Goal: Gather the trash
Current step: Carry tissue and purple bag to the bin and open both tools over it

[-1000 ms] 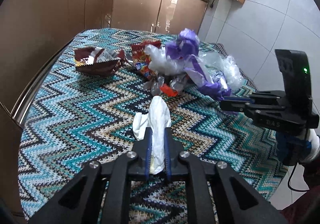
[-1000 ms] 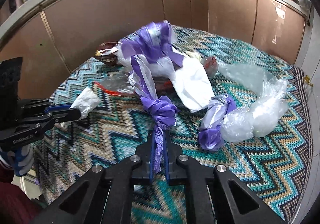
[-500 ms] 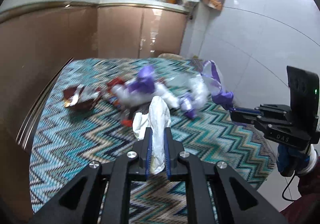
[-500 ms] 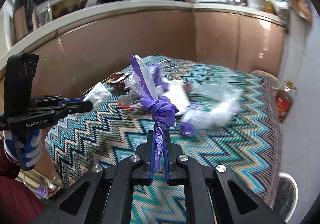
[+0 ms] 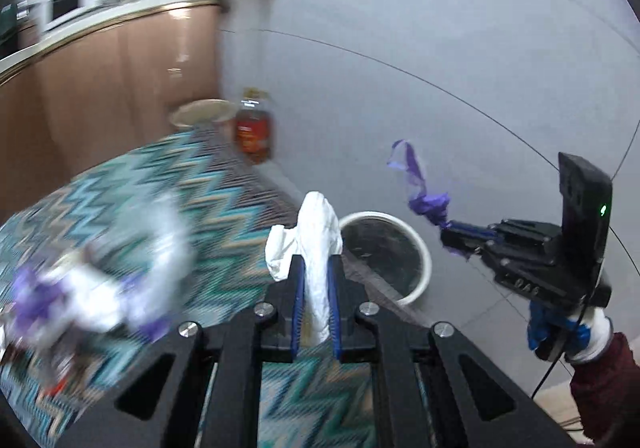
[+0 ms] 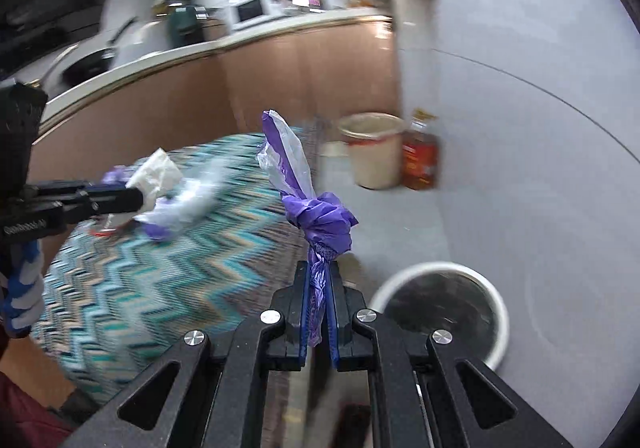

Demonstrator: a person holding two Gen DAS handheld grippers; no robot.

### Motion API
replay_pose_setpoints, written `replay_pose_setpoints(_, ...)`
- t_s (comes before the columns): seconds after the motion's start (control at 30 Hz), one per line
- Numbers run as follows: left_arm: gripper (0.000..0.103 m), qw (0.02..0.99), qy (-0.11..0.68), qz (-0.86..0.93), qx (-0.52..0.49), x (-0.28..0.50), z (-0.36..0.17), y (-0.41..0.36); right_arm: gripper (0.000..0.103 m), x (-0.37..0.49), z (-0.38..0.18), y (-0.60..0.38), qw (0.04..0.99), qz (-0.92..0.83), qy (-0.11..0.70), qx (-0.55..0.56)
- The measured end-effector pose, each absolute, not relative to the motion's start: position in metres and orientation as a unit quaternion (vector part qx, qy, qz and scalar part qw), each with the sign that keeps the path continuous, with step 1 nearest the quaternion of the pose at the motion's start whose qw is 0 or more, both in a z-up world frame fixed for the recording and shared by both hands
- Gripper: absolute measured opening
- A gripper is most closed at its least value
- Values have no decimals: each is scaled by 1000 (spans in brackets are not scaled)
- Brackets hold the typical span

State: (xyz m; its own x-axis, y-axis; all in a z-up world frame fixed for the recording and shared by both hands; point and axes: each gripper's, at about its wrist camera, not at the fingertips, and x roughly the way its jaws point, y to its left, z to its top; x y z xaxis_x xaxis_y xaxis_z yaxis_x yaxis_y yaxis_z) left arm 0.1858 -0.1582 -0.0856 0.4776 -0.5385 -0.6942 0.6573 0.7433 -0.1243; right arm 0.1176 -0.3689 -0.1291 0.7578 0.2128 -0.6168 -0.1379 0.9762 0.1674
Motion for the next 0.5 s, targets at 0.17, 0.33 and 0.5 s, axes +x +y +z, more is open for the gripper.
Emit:
replay_pose_setpoints(0.17,11,826,393,-389,110,209,-106,-254,8,127,-157,-421,929,36,358,82)
replay_pose_setpoints(0.33,14,808,420,-394,120,233,-137,-323,9,147,-181,-460,920,1,378,108)
replay_pose_setpoints(0.5,22,799,448,-385,115,261,-170,-370,14,165,-207,-484,909,-16,399,120)
